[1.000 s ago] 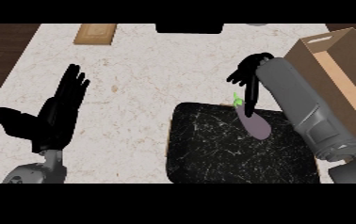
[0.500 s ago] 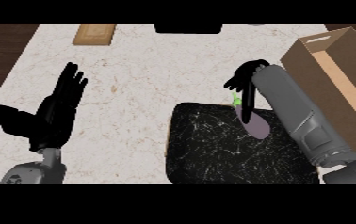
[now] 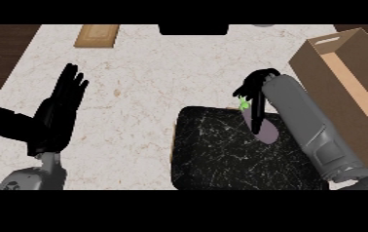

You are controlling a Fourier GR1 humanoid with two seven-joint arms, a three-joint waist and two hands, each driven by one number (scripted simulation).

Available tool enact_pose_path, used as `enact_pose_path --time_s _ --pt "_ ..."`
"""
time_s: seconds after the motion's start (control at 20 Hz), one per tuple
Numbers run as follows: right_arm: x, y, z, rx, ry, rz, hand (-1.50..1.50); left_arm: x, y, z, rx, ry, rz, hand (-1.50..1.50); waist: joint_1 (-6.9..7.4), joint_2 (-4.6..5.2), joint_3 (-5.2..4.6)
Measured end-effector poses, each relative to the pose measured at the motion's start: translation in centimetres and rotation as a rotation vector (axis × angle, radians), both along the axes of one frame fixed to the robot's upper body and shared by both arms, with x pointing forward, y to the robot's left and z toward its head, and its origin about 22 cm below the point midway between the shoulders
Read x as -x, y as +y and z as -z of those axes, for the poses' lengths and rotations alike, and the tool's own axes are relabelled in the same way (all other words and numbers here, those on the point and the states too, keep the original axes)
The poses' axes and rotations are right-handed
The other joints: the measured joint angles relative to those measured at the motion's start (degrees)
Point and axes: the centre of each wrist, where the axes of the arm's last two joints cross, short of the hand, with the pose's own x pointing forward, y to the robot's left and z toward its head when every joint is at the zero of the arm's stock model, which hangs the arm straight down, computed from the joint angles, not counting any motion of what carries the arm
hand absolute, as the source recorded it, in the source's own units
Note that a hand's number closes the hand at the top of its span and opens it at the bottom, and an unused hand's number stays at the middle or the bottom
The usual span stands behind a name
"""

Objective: Pick the eggplant from the tray and place it in the cardboard box

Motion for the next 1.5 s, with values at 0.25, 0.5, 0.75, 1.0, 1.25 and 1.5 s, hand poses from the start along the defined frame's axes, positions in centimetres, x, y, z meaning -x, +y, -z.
enact_pose_path --time_s 0.25,0.5,0.75,1.0,1.25,1.5 --pt "0.7 0.0 0.6 -0.009 -0.006 -0.022 -1.5 0.3 0.1 0.4 0.0 0.002 0.009 0.0 0.0 -0.32 -0.17" --pt "1.0 -0.1 0.5 -0.013 -0.025 -0.038 1.5 -0.3 -0.3 0.7 -0.003 -0.001 0.006 0.0 -0.03 -0.3 -0.18" --pt "1.8 0.1 0.6 -0.022 -0.072 -0.11 1.5 -0.1 0.4 0.4 -0.003 0.0 0.011 0.0 0.02 -0.28 -0.27" --pt "2.1 0.1 0.5 -0.022 -0.125 -0.154 1.5 0.0 0.0 0.4 -0.011 -0.005 0.004 0.0 0.12 -0.17 -0.21" --pt "2.6 2.6 -0.9 -0.04 -0.352 -0.183 1.5 0.0 0.3 0.8 -0.011 0.006 0.004 0.0 -0.37 -0.32 -0.02" --pt "4.8 8.4 -4.6 -0.086 -0.819 -0.233 1.5 0.3 0.8 1.3 -0.007 0.029 -0.027 0.0 -2.27 -1.59 0.08"
